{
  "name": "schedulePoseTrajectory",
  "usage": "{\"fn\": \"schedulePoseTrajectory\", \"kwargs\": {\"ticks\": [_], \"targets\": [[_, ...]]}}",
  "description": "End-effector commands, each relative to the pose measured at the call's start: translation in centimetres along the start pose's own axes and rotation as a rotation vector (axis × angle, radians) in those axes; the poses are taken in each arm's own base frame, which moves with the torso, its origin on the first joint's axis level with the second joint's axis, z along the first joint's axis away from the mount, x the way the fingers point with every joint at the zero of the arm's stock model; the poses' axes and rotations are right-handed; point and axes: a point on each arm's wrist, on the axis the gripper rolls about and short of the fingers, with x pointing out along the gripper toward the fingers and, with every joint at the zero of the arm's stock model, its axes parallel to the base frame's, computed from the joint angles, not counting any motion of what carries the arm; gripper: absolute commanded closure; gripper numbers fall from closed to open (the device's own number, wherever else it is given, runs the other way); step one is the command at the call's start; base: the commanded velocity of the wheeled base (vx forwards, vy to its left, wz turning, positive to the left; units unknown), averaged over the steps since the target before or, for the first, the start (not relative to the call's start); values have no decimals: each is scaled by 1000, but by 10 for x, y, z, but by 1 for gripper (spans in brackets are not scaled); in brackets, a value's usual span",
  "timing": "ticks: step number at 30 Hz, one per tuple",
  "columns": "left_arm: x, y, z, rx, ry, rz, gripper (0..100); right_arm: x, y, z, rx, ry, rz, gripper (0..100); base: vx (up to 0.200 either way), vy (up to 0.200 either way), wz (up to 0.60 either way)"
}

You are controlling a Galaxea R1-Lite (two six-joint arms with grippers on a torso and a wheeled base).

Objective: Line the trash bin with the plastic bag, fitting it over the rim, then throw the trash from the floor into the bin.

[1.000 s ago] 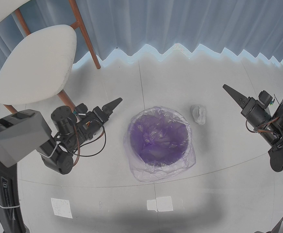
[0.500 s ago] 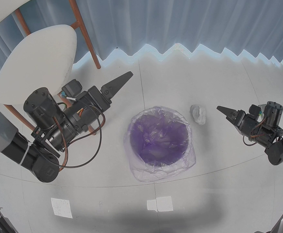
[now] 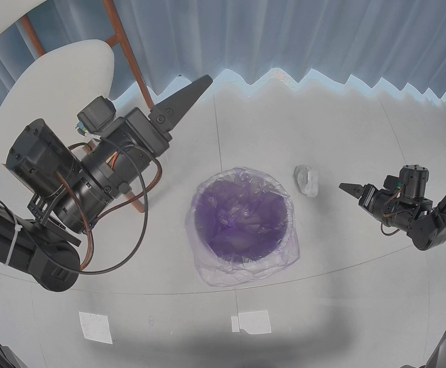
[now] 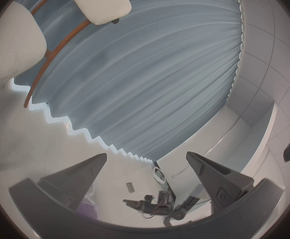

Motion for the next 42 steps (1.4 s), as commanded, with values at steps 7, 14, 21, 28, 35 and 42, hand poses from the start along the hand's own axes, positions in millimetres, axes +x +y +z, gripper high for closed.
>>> {"fn": "schedulePoseTrajectory", "kwargs": {"ticks": [7,14,21,28,35,42], "targets": [[4,-15,16,-104,-50,-51,0,62,-21,-33,-206,70,-49,0,0,0,0],[3,-15,17,-70,-52,-50,0,93,-20,-47,-291,89,-27,0,0,-200,0],[3,-16,18,-43,-57,-55,0,120,-3,-42,-327,49,-20,0,0,-200,0],[6,-25,30,-25,-96,-88,0,149,19,-53,-400,48,43,0,0,-29,0],[3,-17,28,-26,-76,-69,0,157,33,-66,-443,70,75,0,0,0,0],[5,-4,26,-16,-59,-52,0,166,39,-74,-467,68,98,0,57,0,0]]}}
